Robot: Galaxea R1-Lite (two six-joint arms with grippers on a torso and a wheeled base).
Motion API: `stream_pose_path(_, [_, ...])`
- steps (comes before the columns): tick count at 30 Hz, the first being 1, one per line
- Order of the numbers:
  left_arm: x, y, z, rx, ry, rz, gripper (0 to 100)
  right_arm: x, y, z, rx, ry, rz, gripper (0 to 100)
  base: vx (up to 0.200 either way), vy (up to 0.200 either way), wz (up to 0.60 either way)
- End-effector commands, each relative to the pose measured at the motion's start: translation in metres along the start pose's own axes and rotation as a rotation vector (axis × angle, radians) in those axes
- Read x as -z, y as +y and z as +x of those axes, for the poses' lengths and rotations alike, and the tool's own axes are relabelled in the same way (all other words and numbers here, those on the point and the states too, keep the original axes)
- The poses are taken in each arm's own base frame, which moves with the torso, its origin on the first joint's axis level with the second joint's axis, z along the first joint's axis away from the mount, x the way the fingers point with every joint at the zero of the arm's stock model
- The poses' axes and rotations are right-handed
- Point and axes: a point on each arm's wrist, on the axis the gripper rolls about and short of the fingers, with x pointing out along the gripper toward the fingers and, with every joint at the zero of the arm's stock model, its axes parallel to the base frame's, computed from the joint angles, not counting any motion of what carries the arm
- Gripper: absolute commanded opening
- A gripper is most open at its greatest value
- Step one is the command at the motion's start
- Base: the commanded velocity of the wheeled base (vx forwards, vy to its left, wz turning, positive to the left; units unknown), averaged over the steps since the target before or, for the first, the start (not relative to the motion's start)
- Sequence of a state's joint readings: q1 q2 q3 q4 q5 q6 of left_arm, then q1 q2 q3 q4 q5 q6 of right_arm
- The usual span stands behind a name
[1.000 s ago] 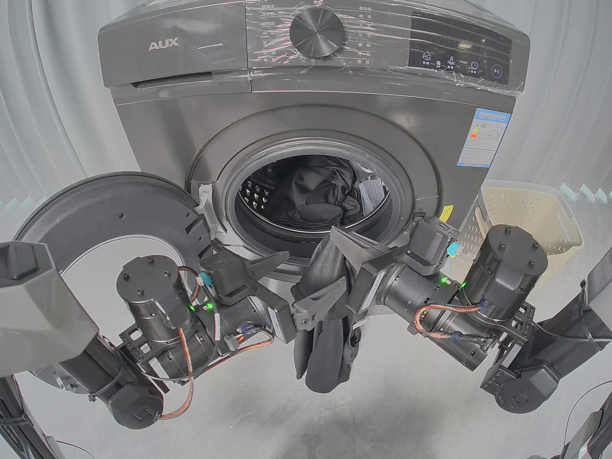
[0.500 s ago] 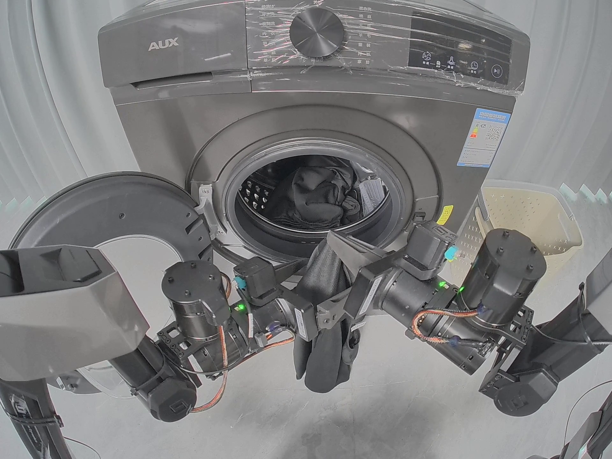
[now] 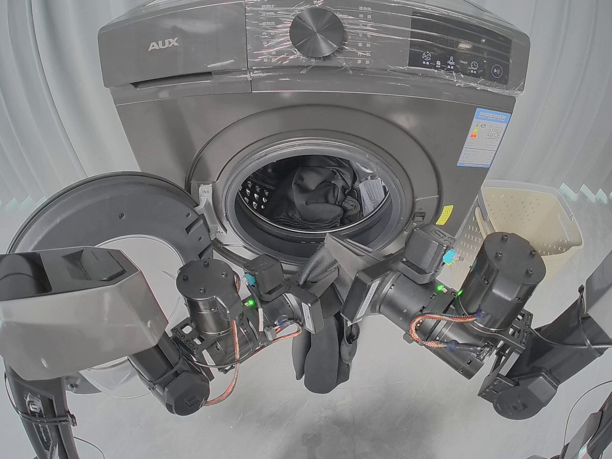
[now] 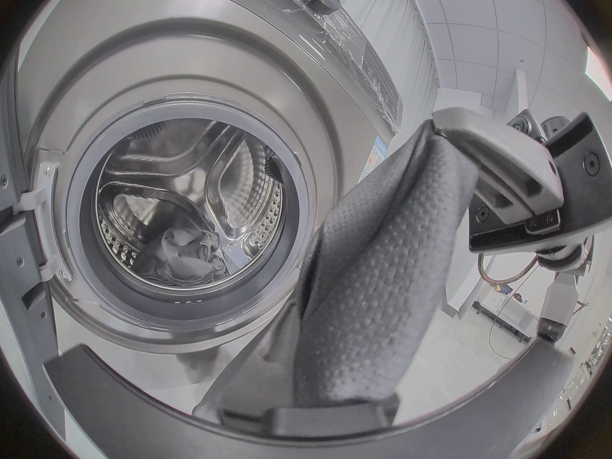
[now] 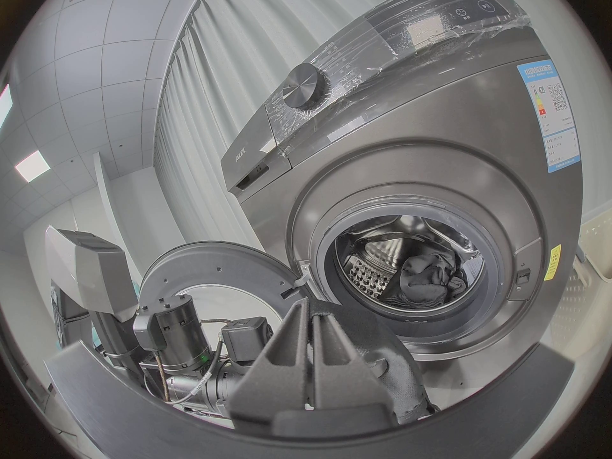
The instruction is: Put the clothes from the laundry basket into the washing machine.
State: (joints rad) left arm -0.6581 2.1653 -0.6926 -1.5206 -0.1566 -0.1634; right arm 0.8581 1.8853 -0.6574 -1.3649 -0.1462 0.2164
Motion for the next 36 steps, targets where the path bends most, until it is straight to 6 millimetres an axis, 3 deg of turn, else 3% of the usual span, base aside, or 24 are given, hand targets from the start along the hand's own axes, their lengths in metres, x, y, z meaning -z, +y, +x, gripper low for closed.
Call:
stream_pose_path(1, [-0.001,-0.002,-0.001,0.006,-0.008,0.0,0,0.001,0.0,0.0,0.0,-0.001,0.003,0,0.0,0.0,0.0])
stream_pose_path(6, [-0.004,-0.005,-0.003,0.01,-0.017,0.001,0,0.001,0.0,0.0,0.001,0.002,0.004,0,0.0,0.0,0.0])
stream_pose_path(7, [-0.006,-0.006,-0.004,0.007,-0.023,0.005,0,0.001,0.0,0.001,0.0,-0.001,0.006,100,0.0,0.0,0.0])
stream_pose_path(26, [-0.035,-0.006,-0.022,-0.019,-0.086,0.013,0,-0.012,-0.054,-0.001,0.168,-0.035,-0.014,100,0.0,0.0,0.0])
stream_pose_path(32, [-0.063,-0.001,-0.032,-0.038,-0.164,0.026,0,0.008,-0.082,-0.02,0.255,0.07,-0.033,100,0.0,0.0,0.0])
stream_pose_path(36, [-0.08,0.001,-0.039,-0.043,-0.212,0.033,0,0.022,-0.084,-0.032,0.241,0.147,-0.028,100,0.0,0.0,0.0])
